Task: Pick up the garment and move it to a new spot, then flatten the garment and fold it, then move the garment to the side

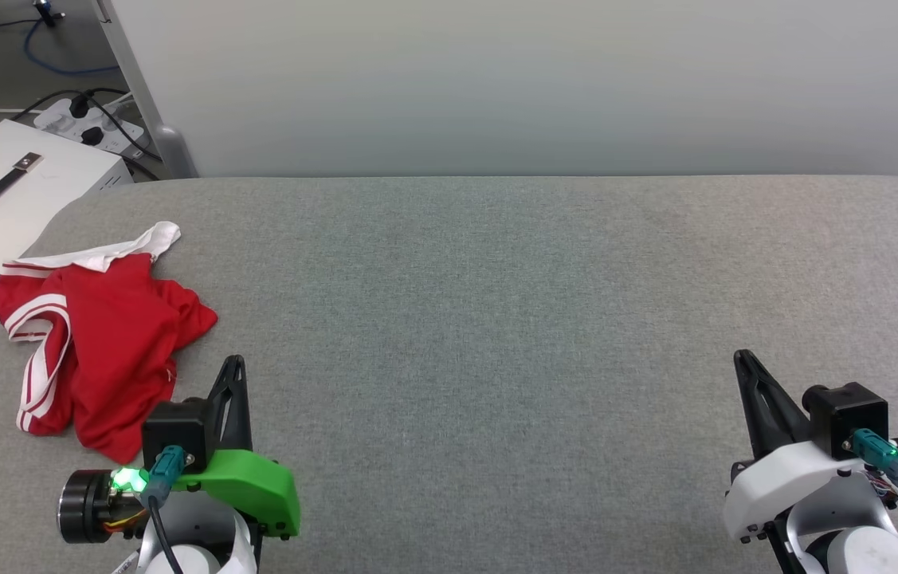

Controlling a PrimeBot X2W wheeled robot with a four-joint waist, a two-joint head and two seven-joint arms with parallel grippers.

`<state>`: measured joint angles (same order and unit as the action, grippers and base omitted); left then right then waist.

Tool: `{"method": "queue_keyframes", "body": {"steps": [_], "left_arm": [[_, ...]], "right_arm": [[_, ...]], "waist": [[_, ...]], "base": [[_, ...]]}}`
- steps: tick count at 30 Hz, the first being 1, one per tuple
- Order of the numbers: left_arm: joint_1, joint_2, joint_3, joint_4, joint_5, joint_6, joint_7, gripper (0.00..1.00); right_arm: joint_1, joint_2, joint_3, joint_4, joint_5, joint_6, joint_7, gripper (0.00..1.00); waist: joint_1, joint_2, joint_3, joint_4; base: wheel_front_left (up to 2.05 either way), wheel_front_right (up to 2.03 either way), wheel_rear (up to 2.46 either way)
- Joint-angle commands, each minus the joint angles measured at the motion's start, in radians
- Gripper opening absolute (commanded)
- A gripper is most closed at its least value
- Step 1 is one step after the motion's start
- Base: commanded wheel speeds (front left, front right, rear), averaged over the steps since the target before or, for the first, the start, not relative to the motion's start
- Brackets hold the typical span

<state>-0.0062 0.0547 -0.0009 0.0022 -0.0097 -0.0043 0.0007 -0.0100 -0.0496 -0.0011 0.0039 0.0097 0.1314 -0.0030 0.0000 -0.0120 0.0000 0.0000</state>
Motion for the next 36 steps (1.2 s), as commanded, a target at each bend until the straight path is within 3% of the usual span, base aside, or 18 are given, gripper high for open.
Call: {"method": "queue_keyframes", "body": {"steps": [1, 4, 5, 36], "left_arm": [[0.006, -0.005, 0.001, -0.002, 0.010, 0.004, -0.001, 0.00], [0.006, -0.005, 0.001, -0.002, 0.010, 0.004, -0.001, 0.00], [0.000, 0.000, 0.000, 0.000, 0.000, 0.000, 0.000, 1.00], [0.001, -0.001, 0.002, 0.032, -0.054, 0.000, -0.057, 1.00]], "right_arm": [[0.010, -0.001, 0.001, -0.004, -0.010, -0.001, 0.003, 0.00], [0.010, -0.001, 0.001, -0.004, -0.010, -0.001, 0.003, 0.00], [0.000, 0.000, 0.000, 0.000, 0.000, 0.000, 0.000, 1.00], [-0.015, 0.000, -0.021, 0.007, 0.036, 0.000, -0.057, 1.00]], "waist": [[0.0000, 0.0120, 0.000, 0.000], [0.0000, 0.0120, 0.000, 0.000], [0.0000, 0.0000, 0.000, 0.000], [0.0000, 0.0026, 0.009, 0.000]], "base": [[0.00, 0.00, 0.00], [0.00, 0.00, 0.00], [0.00, 0.00, 0.00], [0.00, 0.00, 0.00]]}}
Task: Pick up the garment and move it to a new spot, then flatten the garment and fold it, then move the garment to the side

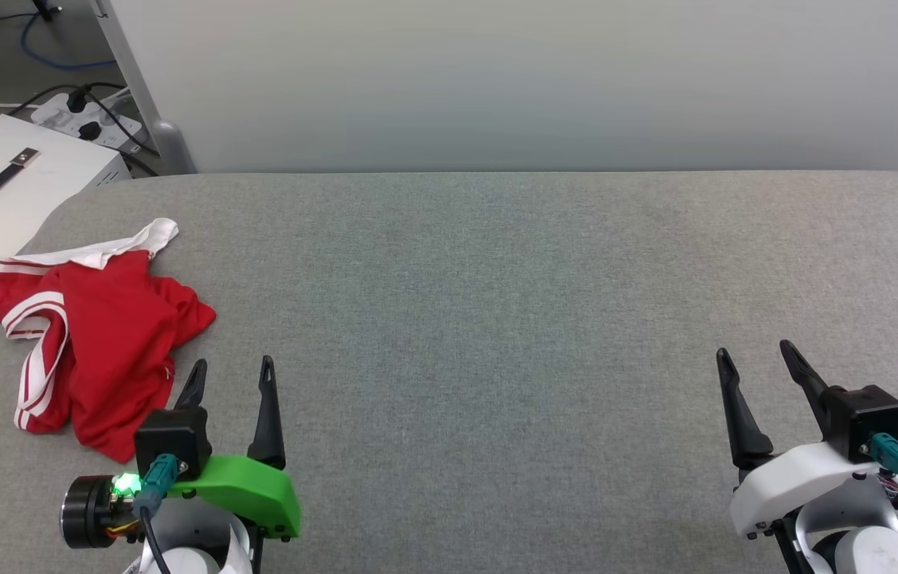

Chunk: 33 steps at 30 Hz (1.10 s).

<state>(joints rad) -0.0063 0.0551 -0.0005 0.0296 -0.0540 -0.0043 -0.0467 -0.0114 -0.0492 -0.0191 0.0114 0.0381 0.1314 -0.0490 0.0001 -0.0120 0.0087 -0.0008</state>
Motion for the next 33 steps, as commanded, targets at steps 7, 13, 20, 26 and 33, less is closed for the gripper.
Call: {"method": "queue_keyframes", "body": {"steps": [7, 13, 20, 26, 33], "left_arm": [[0.002, -0.001, -0.002, 0.006, -0.019, -0.001, -0.025, 1.00], [0.007, -0.002, -0.001, 0.011, -0.032, 0.000, -0.037, 1.00], [0.009, -0.002, -0.003, 0.018, -0.039, -0.002, -0.051, 1.00], [0.008, -0.002, -0.003, 0.024, -0.049, -0.003, -0.064, 1.00], [0.004, -0.002, -0.007, 0.038, -0.056, -0.008, -0.078, 1.00]], "right_arm": [[-0.014, -0.001, -0.002, 0.001, 0.013, 0.000, -0.025, 1.00], [-0.017, -0.001, -0.001, 0.003, 0.012, 0.000, -0.037, 1.00], [-0.020, -0.001, -0.005, 0.007, 0.015, 0.000, -0.051, 1.00], [-0.024, -0.001, -0.008, 0.013, 0.013, 0.000, -0.064, 1.00], [-0.024, -0.001, -0.014, 0.023, 0.014, 0.000, -0.078, 1.00]], "waist": [[-0.0001, 0.0033, 0.000, 0.005], [-0.0001, 0.0039, 0.001, 0.007], [-0.0001, 0.0045, 0.004, 0.007], [-0.0001, 0.0051, 0.009, 0.006], [-0.0001, 0.0058, 0.014, 0.008]], "base": [[0.00, 0.00, 0.00], [0.00, 0.00, 0.00], [0.00, 0.00, 0.00], [0.00, 0.00, 0.00], [0.00, 0.00, 0.00]]}}
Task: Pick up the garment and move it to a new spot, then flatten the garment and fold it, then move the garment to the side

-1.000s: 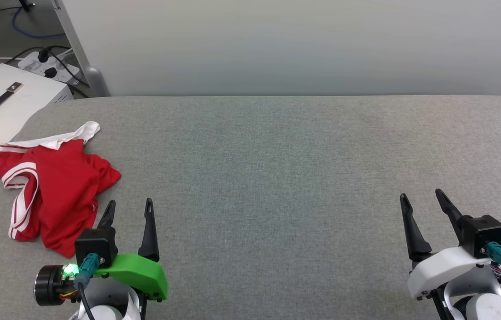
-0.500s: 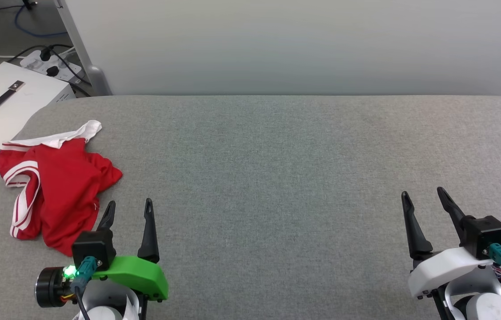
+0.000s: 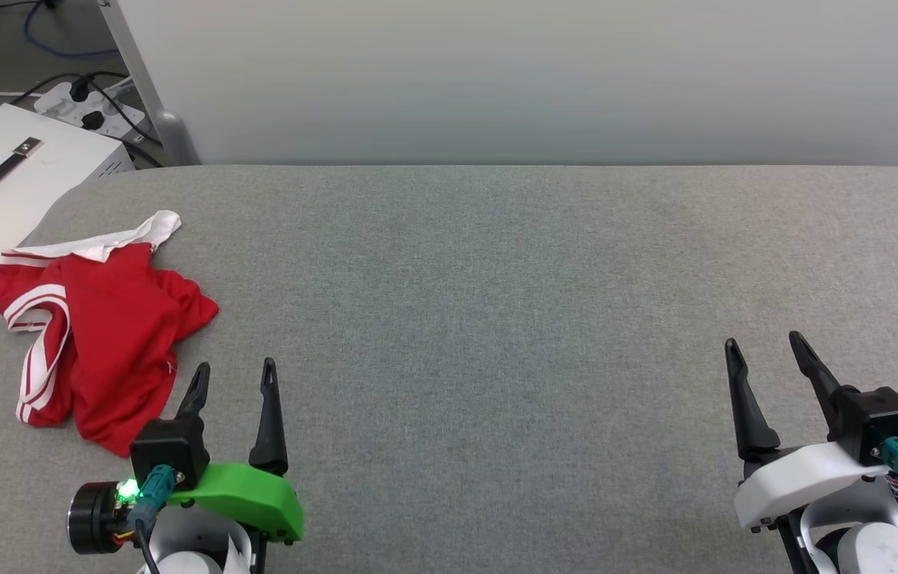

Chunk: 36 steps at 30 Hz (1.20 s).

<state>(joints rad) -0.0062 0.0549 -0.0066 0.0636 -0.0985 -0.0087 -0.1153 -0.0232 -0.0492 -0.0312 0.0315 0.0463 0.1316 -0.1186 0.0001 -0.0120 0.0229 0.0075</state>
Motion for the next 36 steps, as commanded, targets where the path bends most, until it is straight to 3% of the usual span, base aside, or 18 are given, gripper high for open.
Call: {"method": "queue_keyframes", "body": {"steps": [1, 21, 36], "left_arm": [[0.003, -0.002, -0.001, 0.006, -0.014, -0.003, -0.012, 1.00], [0.002, -0.003, -0.006, 0.028, -0.047, -0.010, -0.053, 1.00], [0.004, -0.004, -0.001, 0.048, -0.062, -0.014, -0.084, 1.00]], "right_arm": [[-0.013, -0.001, -0.003, 0.004, 0.007, 0.000, -0.011, 1.00], [-0.022, -0.001, -0.007, 0.013, 0.013, -0.001, -0.051, 1.00], [-0.017, -0.001, 0.052, 0.028, 0.017, -0.001, -0.082, 1.00]], "waist": [[-0.0001, 0.0059, 0.000, 0.000], [-0.0001, 0.0077, 0.014, 0.015], [-0.0001, 0.0092, 0.022, 0.186]], "base": [[0.00, 0.00, 0.00], [0.00, 0.00, 0.00], [0.00, 0.00, 0.00]]}}
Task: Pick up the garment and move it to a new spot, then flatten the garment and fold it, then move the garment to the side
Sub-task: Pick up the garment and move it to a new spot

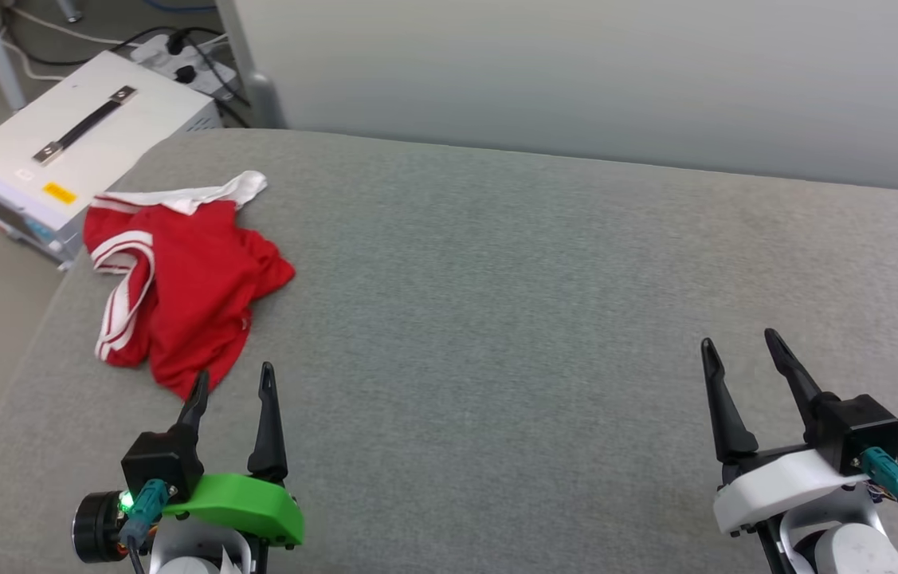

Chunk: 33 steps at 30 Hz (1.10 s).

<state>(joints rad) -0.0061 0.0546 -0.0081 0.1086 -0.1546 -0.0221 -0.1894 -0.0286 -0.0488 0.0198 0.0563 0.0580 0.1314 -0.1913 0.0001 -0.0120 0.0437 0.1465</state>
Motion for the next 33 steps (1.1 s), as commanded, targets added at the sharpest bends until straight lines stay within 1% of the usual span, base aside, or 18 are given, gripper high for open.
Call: {"method": "queue_keyframes", "body": {"steps": [1, 10, 16, 28, 33], "left_arm": [[0.005, -0.003, 0.001, 0.004, -0.008, 0.000, -0.013, 1.00], [0.017, -0.004, -0.011, 0.001, -0.021, -0.003, -0.031, 1.00], [0.025, -0.004, -0.015, 0.005, -0.018, -0.003, -0.044, 1.00], [0.032, -0.004, -0.017, 0.013, -0.041, -0.004, -0.069, 1.00], [0.033, -0.004, -0.014, 0.009, -0.052, -0.005, -0.072, 1.00]], "right_arm": [[-0.011, -0.001, 0.006, 0.004, 0.006, -0.001, -0.012, 1.00], [-0.011, -0.001, 0.032, 0.014, 0.009, -0.001, -0.030, 1.00], [-0.008, -0.001, 0.051, 0.022, 0.014, -0.001, -0.042, 1.00], [-0.006, -0.001, 0.065, 0.027, 0.020, -0.001, -0.067, 1.00], [-0.011, -0.001, 0.067, 0.025, 0.018, -0.001, -0.071, 1.00]], "waist": [[-0.0001, 0.0093, 0.000, 0.062], [-0.0001, 0.0101, -0.004, 0.175], [-0.0001, 0.0107, -0.009, 0.231], [-0.0001, 0.0118, -0.008, 0.299], [-0.0001, 0.0120, 0.004, 0.298]], "base": [[0.00, 0.00, 0.00], [0.00, 0.00, 0.00], [0.00, 0.00, 0.00], [0.00, 0.00, 0.00], [0.00, 0.00, 0.00]]}}
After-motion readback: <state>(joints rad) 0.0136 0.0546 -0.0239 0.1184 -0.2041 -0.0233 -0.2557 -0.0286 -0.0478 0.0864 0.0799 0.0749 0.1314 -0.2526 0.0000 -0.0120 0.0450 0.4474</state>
